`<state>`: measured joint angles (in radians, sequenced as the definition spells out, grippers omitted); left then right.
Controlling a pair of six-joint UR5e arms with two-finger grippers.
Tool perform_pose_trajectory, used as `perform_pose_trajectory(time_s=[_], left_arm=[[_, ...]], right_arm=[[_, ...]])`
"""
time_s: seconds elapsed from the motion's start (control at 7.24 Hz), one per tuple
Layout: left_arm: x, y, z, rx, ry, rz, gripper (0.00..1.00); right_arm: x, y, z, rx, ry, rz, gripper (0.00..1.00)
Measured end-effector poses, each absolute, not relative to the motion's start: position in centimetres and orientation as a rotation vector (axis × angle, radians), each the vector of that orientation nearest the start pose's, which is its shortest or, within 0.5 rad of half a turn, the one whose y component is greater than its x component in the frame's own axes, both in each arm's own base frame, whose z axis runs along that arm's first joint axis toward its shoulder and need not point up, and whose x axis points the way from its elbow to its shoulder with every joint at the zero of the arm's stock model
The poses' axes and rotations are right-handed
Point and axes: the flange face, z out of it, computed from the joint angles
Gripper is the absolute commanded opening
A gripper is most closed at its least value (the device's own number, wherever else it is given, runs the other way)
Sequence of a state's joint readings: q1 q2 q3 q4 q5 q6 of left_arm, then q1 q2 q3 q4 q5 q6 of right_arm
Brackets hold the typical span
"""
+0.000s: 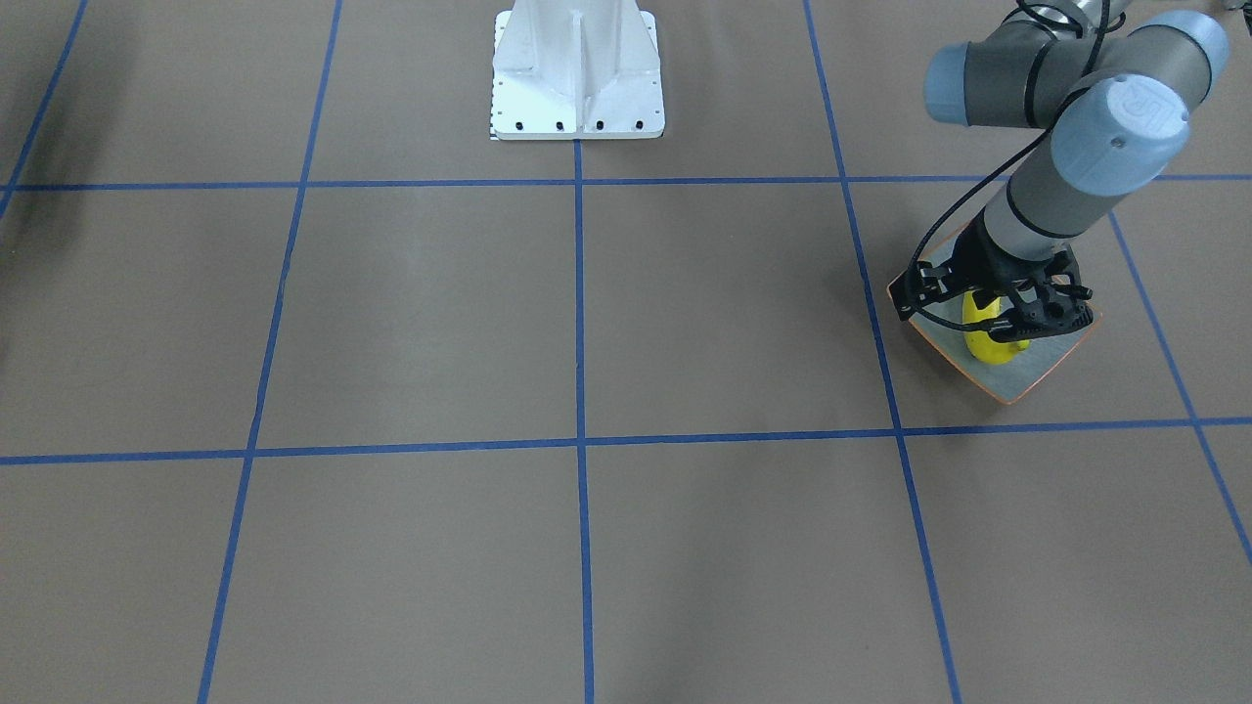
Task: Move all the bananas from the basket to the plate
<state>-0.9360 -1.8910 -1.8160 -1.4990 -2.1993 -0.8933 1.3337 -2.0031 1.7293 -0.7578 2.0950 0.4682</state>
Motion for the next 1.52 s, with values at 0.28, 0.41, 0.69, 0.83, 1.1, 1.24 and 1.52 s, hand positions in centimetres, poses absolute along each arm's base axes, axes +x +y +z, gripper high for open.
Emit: perform_pose_trajectory(time_s=[0.28, 0.41, 0.69, 0.83, 1.1, 1.24, 1.52], left_arm=[[29.7, -51.7, 38.0, -0.082, 0.785, -0.107, 1.00], [29.9, -51.6, 38.2, -0.085, 0.784, -0.111, 1.00], [30.4, -51.4, 38.6, -0.092, 0.780, -0.108, 1.00], [30.6, -51.3, 38.6, -0.095, 0.779, -0.105, 1.00], [31.0, -51.1, 38.6, -0.097, 0.779, -0.100, 1.00], [31.0, -51.1, 38.6, -0.098, 0.779, -0.099, 1.00], [31.2, -51.0, 38.7, -0.099, 0.778, -0.096, 1.00]], right_arm=[[1.3, -34.7, 69.4, 0.321, -0.637, 0.073, 1.00], [1.7, -35.3, 70.3, 0.327, -0.618, 0.063, 1.00], [2.6, -37.9, 70.6, 0.317, -0.544, 0.071, 1.00], [2.7, -39.2, 70.2, 0.296, -0.520, 0.072, 1.00], [3.1, -39.7, 70.7, 0.284, -0.464, 0.052, 1.00], [3.2, -39.6, 71.5, 0.274, -0.448, 0.048, 1.00], [3.2, -39.3, 72.8, 0.254, -0.438, 0.049, 1.00]])
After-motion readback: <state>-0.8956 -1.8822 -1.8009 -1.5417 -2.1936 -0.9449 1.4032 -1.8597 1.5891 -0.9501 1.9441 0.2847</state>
